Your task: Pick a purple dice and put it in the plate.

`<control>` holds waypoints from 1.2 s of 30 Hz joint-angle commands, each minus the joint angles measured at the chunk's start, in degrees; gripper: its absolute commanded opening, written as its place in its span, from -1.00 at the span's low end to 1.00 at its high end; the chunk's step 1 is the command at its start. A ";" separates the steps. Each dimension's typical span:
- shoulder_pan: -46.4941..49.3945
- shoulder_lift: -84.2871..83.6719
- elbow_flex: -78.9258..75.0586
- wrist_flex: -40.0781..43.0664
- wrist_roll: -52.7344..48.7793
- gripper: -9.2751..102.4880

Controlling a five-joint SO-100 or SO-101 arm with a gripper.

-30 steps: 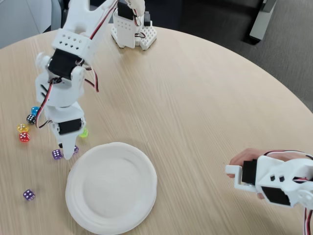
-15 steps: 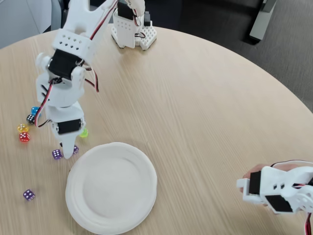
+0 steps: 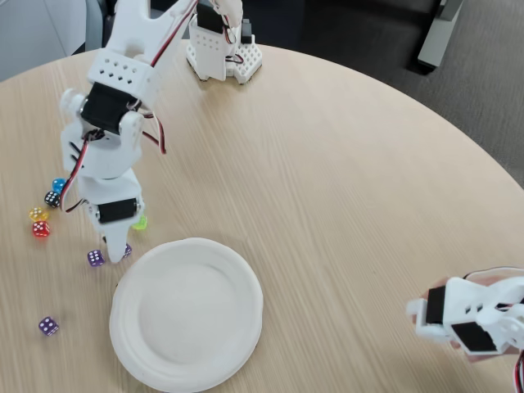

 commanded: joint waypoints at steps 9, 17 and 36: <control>0.18 0.35 -0.18 4.66 1.32 -0.60; 0.18 0.35 -0.18 6.15 0.97 -0.60; 0.18 0.35 -0.26 7.73 2.37 -0.83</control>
